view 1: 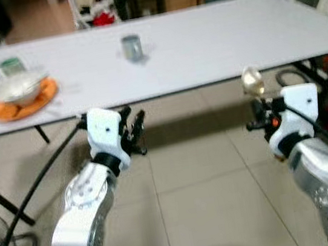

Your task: Setting the table

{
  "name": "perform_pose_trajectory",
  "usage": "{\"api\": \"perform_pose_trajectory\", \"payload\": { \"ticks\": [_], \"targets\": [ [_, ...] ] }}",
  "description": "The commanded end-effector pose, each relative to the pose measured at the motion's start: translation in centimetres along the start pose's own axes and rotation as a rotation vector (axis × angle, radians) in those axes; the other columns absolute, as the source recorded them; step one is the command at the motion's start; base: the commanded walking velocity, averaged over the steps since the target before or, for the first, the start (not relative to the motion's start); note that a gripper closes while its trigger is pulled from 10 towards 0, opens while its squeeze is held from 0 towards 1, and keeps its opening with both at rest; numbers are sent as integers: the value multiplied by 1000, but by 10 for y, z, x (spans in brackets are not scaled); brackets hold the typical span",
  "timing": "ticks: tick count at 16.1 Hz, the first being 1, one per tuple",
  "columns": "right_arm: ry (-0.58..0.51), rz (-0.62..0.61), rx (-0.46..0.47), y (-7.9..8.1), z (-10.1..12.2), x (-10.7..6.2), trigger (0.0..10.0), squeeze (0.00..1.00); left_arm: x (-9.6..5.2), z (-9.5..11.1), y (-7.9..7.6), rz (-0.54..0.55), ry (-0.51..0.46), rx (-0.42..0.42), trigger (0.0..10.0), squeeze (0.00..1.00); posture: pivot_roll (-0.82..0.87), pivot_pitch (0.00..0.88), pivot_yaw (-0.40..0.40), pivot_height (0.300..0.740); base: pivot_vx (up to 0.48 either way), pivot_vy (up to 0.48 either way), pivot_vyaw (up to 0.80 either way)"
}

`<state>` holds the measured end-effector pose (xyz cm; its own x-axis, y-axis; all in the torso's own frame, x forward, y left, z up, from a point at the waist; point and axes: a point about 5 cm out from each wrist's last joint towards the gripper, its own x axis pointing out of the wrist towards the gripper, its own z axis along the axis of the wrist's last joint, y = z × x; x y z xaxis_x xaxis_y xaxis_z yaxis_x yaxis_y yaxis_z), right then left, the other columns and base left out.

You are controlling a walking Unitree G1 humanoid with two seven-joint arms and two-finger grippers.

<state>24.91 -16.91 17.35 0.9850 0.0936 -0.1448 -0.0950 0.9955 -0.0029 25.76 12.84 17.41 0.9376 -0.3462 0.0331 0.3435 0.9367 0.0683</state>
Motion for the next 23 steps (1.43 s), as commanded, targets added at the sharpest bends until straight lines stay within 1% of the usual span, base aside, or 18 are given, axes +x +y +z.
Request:
{"api": "perform_pose_trajectory", "payload": {
  "ticks": [1,3,5,6,9,13,23],
  "targets": [
    [-14,90,19,14,4,3,10000,0,-3,3,10,39,-8,19,10000,0,55,0,14,740,352,0,0],
    [-5,122,13,18,4,3,10000,0,-4,4,11,45,-11,20,10000,0,59,0,13,740,351,0,0],
    [3,149,-24,20,3,4,10000,0,-4,4,12,48,-11,21,10000,0,58,0,17,740,356,0,800],
    [5,151,-20,20,2,5,10000,0,-4,3,12,48,-9,22,10000,0,58,0,19,740,352,0,800],
    [14,150,9,19,0,8,10000,0,-5,3,12,46,-4,29,10000,0,70,0,18,740,355,0,0],
    [24,158,13,21,-3,9,10000,0,-8,1,12,41,5,33,10000,0,74,0,22,740,355,0,0],
    [25,132,20,20,-3,13,10000,0,-8,0,10,24,9,34,10000,0,72,0,22,740,356,0,0]
  ]
}}
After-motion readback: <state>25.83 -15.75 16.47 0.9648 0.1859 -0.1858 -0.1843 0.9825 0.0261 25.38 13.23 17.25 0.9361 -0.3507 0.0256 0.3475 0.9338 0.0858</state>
